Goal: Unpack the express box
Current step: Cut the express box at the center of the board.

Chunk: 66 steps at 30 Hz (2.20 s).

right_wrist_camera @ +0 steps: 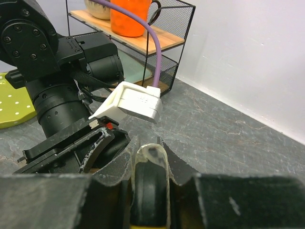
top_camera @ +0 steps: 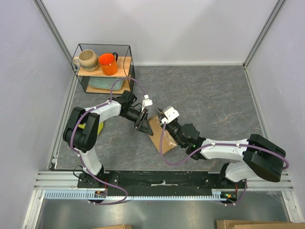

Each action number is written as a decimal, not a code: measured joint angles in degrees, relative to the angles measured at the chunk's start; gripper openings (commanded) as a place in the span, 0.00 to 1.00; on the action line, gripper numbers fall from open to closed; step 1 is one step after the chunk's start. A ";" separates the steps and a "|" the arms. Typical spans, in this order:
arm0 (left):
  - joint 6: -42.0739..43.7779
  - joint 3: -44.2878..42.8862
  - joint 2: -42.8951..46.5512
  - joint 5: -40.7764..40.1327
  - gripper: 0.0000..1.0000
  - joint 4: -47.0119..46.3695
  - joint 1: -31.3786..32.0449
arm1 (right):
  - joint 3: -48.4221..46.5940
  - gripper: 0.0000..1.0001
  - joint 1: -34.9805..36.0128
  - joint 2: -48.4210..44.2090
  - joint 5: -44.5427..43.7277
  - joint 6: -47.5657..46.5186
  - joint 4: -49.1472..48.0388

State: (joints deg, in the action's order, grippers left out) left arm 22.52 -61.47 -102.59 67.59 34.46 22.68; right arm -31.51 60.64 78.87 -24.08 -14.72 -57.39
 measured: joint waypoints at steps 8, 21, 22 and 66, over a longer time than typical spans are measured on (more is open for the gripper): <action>-0.39 0.02 -0.39 0.28 0.02 -0.15 -0.52 | 0.42 0.00 -0.02 -0.22 -0.04 0.46 -0.37; -0.85 0.44 -0.92 0.92 0.02 -0.37 -1.14 | 0.42 0.00 0.00 1.51 0.00 2.56 -0.87; -0.85 0.48 -0.92 0.94 0.02 -0.37 -1.14 | 0.42 0.00 0.00 1.57 0.00 2.56 -0.98; -0.83 0.59 -0.94 1.09 0.02 -0.31 -0.90 | 4.37 0.00 -0.48 0.55 -0.26 3.21 -1.73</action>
State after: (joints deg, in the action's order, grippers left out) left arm 21.69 -60.88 -103.53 68.69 34.15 21.78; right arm -27.14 60.16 79.42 -24.34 -11.51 -59.11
